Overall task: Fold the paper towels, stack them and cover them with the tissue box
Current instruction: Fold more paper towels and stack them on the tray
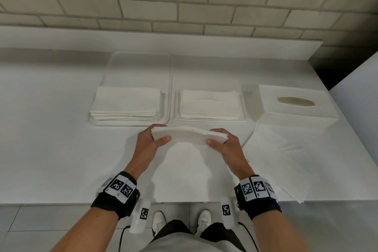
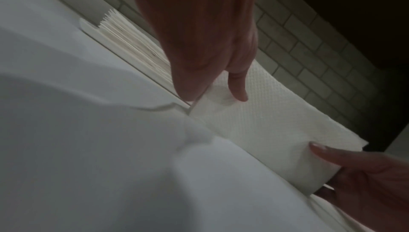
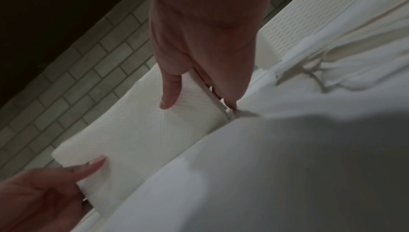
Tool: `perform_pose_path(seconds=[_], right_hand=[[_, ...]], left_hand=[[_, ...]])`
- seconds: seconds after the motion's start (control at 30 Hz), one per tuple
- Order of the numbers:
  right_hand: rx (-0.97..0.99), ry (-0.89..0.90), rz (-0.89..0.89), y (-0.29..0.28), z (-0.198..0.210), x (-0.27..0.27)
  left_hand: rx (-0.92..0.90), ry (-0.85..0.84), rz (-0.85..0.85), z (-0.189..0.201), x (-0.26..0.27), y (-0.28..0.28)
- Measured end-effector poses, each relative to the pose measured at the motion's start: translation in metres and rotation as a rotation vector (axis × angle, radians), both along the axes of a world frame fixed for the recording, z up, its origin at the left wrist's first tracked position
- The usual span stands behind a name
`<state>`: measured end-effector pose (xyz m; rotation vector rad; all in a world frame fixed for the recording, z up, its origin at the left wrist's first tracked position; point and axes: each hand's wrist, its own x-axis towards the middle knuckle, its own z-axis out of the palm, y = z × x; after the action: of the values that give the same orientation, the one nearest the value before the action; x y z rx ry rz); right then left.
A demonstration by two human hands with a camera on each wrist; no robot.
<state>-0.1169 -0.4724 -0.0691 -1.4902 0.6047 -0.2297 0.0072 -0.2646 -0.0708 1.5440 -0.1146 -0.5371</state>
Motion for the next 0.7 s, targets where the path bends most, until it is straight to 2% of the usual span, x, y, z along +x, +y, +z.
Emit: perform_pose_path(seconds=[0.43,0.57,0.7], right_hand=[[-0.021,0.086,0.026,0.002,-0.002,0.000],[-0.064,0.036,-0.031,-0.009,0.014,0.003],[-0.154,0.017,-0.158,-0.039,0.041,0.025]], left_hand=[[0.107,-0.046,-0.027,-0.004,-0.002,0.001],[0.102,-0.084,0.038,0.016,0.001,-0.011],[0.139,-0.084,0.055,0.046,0.019,-0.056]])
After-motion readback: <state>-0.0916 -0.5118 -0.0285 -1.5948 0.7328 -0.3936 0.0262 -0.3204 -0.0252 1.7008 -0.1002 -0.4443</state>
